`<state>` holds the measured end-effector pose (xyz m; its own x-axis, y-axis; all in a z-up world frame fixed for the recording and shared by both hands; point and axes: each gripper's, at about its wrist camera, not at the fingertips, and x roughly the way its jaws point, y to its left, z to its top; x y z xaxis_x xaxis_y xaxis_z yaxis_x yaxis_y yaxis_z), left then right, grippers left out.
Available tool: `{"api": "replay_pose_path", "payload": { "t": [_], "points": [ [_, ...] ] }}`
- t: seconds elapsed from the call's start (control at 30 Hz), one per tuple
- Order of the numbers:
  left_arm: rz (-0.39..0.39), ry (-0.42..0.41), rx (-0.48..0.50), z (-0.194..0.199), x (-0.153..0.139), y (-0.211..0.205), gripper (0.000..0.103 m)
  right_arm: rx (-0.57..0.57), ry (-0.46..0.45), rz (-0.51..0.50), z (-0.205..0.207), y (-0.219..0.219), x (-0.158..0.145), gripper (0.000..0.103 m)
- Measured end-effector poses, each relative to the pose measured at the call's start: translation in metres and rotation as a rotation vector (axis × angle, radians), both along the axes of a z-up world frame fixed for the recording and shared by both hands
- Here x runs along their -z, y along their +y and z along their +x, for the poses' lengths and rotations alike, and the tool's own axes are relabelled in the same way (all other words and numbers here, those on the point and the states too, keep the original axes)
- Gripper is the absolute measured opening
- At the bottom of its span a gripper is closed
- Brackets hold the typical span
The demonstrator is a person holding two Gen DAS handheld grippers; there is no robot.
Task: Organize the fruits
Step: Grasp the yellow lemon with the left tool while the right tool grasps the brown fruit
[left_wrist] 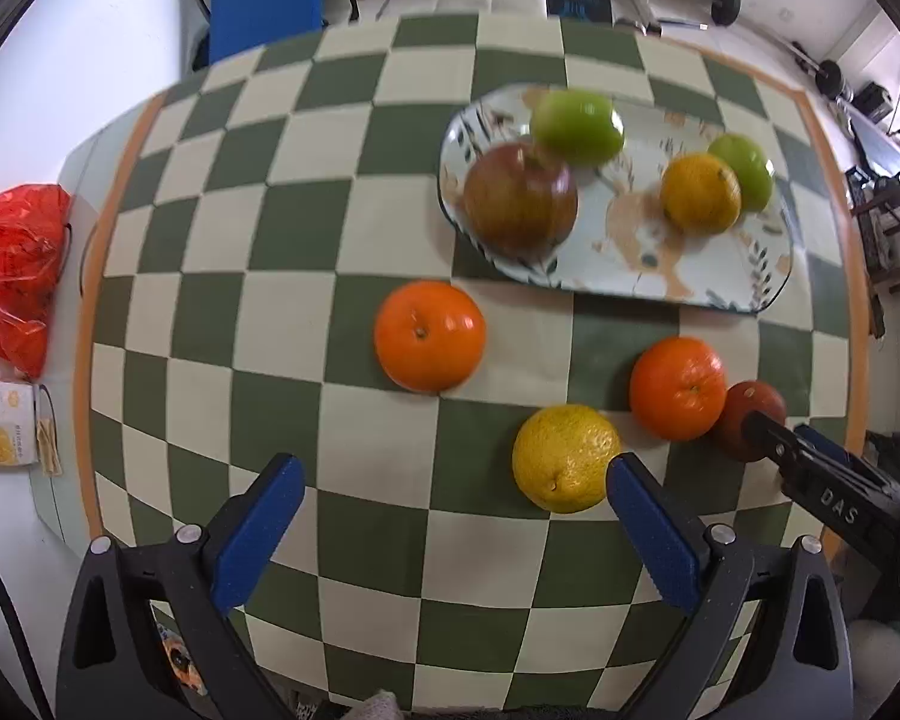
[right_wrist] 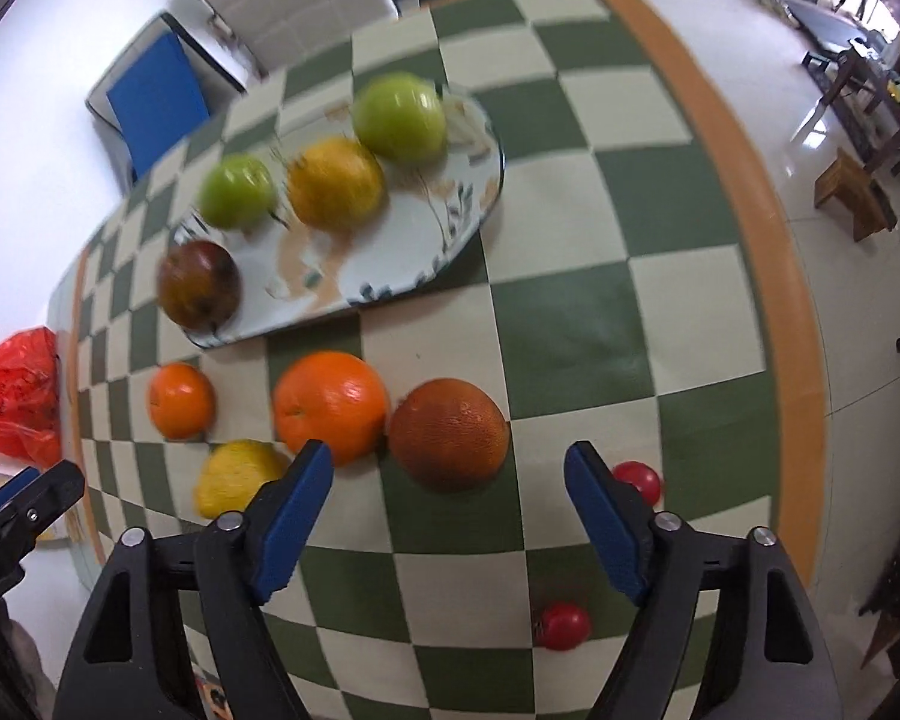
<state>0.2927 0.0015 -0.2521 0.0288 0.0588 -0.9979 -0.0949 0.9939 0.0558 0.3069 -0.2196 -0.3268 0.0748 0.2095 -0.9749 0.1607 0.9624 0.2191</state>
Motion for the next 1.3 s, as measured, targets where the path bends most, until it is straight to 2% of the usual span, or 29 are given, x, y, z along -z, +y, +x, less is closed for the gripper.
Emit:
{"api": "replay_pose_path", "payload": {
  "t": [0.1, 0.17, 0.43, 0.47, 0.5, 0.57, 0.67, 0.8, 0.93, 1.3],
  "points": [
    [-0.015, 0.042, 0.013, 0.002, 0.019, -0.005, 0.103, -0.025, 0.042, 0.008, 0.007, 0.005, 0.032, 0.074],
    [-0.032, 0.067, 0.032, 0.003, 0.032, -0.011, 0.103, -0.039, 0.051, 0.030, 0.009, 0.009, 0.047, 0.061],
    [-0.059, 0.150, 0.144, 0.011, 0.076, -0.042, 0.103, -0.087, 0.052, 0.023, -0.019, 0.013, 0.042, 0.060],
    [-0.064, 0.152, 0.160, 0.011, 0.080, -0.047, 0.100, -0.093, 0.056, 0.020, -0.025, 0.013, 0.041, 0.060],
    [-0.067, 0.151, 0.179, 0.012, 0.084, -0.051, 0.085, -0.097, 0.062, 0.018, -0.030, 0.014, 0.041, 0.060],
    [-0.074, 0.167, 0.210, 0.009, 0.092, -0.058, 0.061, -0.100, 0.075, 0.014, -0.038, 0.016, 0.043, 0.060],
    [-0.061, 0.163, 0.227, 0.001, 0.093, -0.061, 0.060, -0.095, 0.096, 0.020, -0.045, 0.019, 0.049, 0.060],
    [-0.102, 0.183, 0.213, -0.028, 0.091, -0.055, 0.060, -0.099, 0.116, 0.029, -0.053, 0.026, 0.055, 0.060],
    [-0.108, 0.205, 0.187, -0.049, 0.102, -0.047, 0.060, -0.108, 0.120, 0.035, -0.054, 0.032, 0.058, 0.060],
    [-0.109, 0.184, 0.170, -0.052, 0.103, -0.040, 0.060, -0.099, 0.132, 0.030, -0.039, 0.030, 0.067, 0.060]
  ]
}}
